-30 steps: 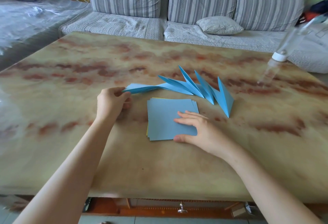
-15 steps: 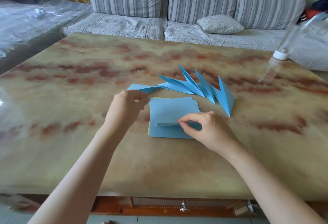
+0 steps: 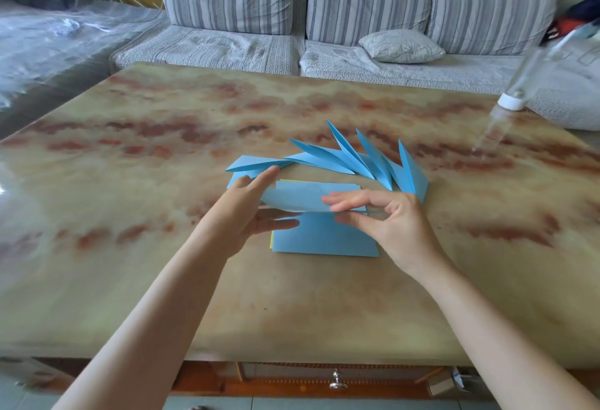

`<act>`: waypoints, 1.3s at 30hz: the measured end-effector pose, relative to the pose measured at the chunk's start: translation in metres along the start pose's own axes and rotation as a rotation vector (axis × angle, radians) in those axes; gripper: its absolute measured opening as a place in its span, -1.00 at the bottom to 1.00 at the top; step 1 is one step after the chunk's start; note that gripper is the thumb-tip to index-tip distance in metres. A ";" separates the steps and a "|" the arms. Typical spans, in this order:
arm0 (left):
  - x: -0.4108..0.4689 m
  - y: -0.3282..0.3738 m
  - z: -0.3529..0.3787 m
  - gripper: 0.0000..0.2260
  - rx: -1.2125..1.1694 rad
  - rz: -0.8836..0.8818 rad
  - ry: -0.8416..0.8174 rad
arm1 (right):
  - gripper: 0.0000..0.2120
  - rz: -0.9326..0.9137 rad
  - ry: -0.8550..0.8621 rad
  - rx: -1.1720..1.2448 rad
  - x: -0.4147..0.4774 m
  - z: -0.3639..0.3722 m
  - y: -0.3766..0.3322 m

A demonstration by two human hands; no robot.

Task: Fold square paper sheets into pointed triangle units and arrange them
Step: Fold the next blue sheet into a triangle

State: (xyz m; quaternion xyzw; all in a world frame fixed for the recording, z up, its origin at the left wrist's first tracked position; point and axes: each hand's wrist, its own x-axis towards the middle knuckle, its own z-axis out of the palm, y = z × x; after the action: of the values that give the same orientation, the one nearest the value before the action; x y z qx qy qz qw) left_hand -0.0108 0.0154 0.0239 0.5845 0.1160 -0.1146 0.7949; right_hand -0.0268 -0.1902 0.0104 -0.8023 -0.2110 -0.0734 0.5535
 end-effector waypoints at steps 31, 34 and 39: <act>-0.013 -0.003 0.009 -0.82 -0.177 0.028 -0.081 | -0.95 0.382 0.345 0.263 0.013 -0.011 0.006; -0.012 0.004 0.002 -0.84 0.105 0.039 -0.095 | -0.92 0.376 0.338 0.265 0.013 -0.012 0.005; -0.012 0.007 -0.006 -0.80 0.466 0.225 -0.080 | -0.91 0.336 0.236 0.205 0.011 -0.010 0.002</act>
State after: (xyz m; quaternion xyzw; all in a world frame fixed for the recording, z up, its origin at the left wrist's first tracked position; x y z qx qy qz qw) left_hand -0.0209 0.0232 0.0321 0.7560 -0.0105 -0.0722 0.6505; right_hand -0.0148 -0.1974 0.0164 -0.7518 -0.0147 -0.0517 0.6572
